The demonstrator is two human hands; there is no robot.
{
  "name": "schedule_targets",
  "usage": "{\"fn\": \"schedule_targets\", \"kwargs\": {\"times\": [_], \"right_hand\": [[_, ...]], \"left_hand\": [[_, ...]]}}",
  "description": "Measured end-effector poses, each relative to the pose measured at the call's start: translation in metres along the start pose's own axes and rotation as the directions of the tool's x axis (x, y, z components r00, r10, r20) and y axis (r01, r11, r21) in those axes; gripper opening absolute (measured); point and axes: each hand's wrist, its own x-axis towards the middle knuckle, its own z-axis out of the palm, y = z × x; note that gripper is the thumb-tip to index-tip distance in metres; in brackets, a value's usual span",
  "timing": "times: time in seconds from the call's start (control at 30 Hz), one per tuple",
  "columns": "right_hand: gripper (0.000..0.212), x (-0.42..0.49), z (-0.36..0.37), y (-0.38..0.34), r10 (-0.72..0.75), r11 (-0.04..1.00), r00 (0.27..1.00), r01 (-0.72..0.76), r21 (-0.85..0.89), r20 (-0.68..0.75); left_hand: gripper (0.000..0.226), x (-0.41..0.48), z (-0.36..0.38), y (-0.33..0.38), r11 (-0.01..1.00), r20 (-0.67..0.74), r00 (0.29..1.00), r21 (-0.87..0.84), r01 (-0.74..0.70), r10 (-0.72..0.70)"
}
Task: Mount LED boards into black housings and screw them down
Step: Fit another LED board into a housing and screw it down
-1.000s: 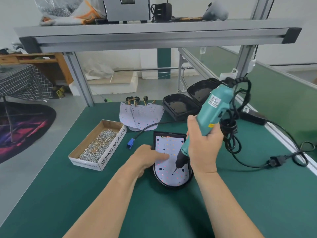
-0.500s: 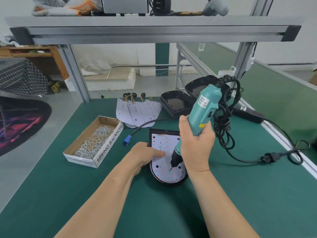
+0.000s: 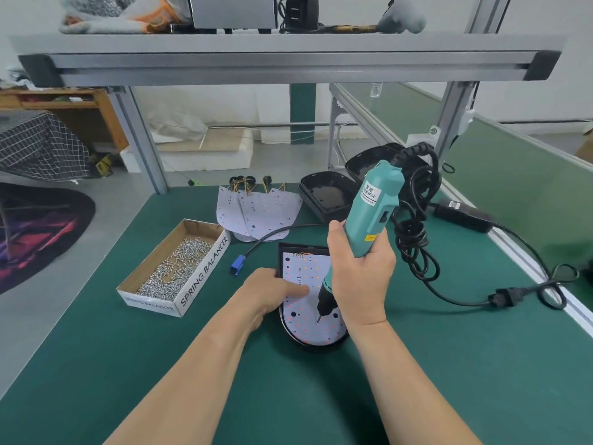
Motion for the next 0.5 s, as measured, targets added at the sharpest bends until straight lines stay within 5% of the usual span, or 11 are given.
{"fn": "schedule_targets", "kwargs": {"times": [0.5], "right_hand": [[0.024,-0.0009,-0.0050,-0.0060,0.075,0.996,0.996,-0.077,0.053,0.047]], "left_hand": [[0.029,-0.0021,-0.0022,0.0026,0.999,-0.023,1.000,0.034,0.018,-0.018]]}}
